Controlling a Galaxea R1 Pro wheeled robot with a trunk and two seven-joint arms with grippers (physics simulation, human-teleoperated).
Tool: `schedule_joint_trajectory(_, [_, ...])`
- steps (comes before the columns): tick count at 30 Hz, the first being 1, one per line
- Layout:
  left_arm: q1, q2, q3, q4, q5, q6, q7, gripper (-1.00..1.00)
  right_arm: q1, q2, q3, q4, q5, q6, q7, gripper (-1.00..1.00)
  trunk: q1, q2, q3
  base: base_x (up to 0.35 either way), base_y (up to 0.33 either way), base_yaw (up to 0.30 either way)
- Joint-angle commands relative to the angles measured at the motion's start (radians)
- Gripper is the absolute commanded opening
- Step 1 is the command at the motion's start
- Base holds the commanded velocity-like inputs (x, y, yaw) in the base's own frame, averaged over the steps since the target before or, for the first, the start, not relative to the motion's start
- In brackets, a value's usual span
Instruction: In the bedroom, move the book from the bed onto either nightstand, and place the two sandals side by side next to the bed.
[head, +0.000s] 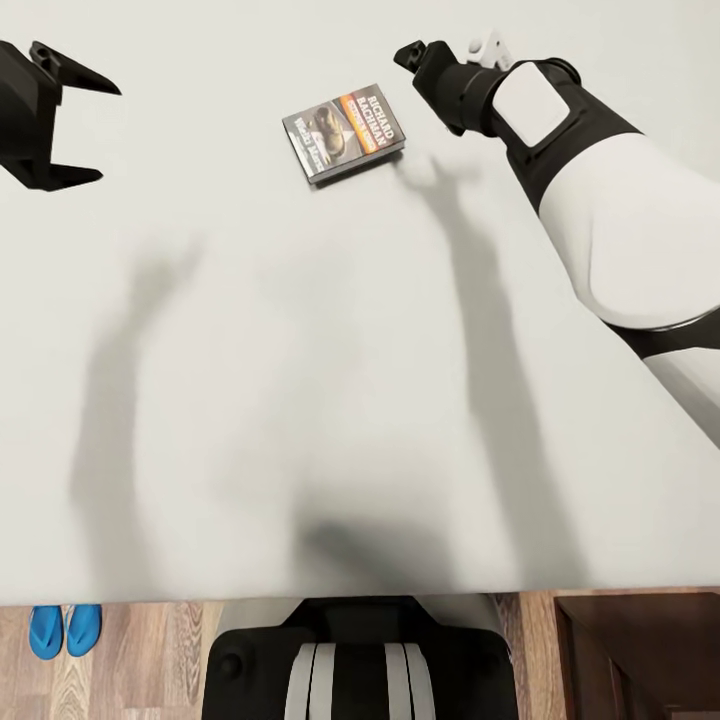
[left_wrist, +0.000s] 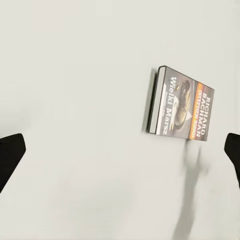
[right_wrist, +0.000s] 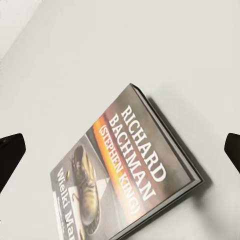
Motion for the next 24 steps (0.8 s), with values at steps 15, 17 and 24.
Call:
schedule_joint_trajectory(15, [-0.005,-0.004,-0.008,0.000,0.005,0.009,0.007,1.00,-0.016,0.000,-0.002,0.007,-0.009,0.024,0.001,1.00,0.000,0.000,-0.011,0.000,0.000,0.000])
schedule_joint_trajectory(17, [-0.005,-0.004,-0.008,0.000,0.006,0.009,0.007,1.00,-0.017,0.000,-0.003,0.008,-0.009,0.024,0.001,1.00,0.000,0.000,-0.014,0.000,0.000,0.000])
schedule_joint_trajectory(24, [-0.009,-0.007,-0.008,0.000,0.009,0.010,0.007,1.00,-0.023,0.000,-0.001,0.008,-0.006,0.026,0.042,1.00,0.000,0.000,-0.025,0.000,0.000,0.000])
